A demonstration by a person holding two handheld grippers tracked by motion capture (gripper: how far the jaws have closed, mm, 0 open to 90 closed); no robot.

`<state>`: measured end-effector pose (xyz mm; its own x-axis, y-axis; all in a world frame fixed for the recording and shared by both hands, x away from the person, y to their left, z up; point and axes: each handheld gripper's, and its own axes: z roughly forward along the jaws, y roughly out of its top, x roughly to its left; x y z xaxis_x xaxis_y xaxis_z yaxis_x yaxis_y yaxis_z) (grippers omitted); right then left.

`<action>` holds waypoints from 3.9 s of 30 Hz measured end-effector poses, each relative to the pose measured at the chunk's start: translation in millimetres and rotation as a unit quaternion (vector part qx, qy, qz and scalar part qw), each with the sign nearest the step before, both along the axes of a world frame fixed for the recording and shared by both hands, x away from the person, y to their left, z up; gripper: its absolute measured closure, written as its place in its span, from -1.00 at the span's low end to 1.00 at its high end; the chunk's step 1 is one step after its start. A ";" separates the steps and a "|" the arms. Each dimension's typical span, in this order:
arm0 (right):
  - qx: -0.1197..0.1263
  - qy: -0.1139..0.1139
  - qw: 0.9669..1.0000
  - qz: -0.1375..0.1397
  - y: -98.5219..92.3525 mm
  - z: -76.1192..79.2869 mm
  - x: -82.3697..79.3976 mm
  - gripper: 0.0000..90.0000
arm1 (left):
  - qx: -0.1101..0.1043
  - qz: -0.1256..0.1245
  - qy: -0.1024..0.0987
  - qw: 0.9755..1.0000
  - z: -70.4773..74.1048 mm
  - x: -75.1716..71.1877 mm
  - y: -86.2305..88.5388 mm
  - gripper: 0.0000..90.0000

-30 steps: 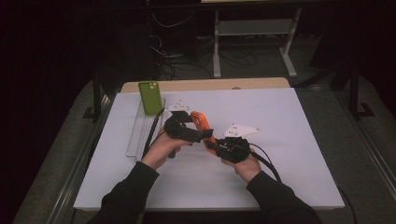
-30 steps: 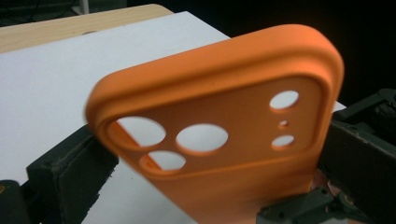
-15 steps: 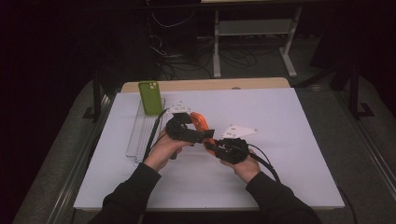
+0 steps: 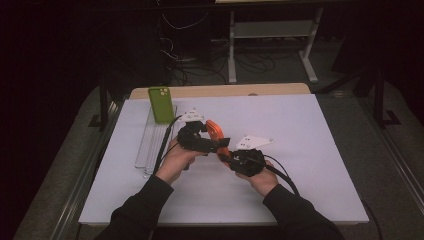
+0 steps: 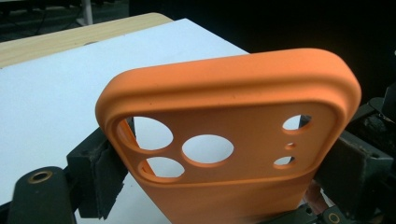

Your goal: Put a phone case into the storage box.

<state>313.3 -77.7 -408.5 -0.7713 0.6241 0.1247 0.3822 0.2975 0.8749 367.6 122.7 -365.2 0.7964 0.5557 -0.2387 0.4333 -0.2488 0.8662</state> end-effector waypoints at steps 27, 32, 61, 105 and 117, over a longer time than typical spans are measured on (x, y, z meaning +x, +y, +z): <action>-0.089 0.052 0.994 -0.038 -47.6 -12.6 8.1 -1.00 | 0.057 0.087 -0.041 0.994 42.1 26.0 29.7 -0.70; -0.089 0.048 0.994 -0.046 -66.2 -13.7 3.1 -1.00 | 0.059 0.112 -0.049 0.991 55.3 33.5 44.0 -0.70; -0.104 0.046 0.990 -0.089 -117.6 -23.8 -20.1 -1.00 | 0.185 0.347 -0.029 0.919 61.0 95.5 111.4 -0.71; -0.105 0.045 0.990 -0.085 -115.9 -22.6 -23.1 -1.00 | 0.201 0.397 0.004 0.895 -2.0 128.7 114.7 -1.00; -0.102 0.047 0.990 -0.085 -115.6 -22.5 -23.3 -1.00 | 0.183 0.353 -0.005 0.918 14.0 116.8 126.8 -1.00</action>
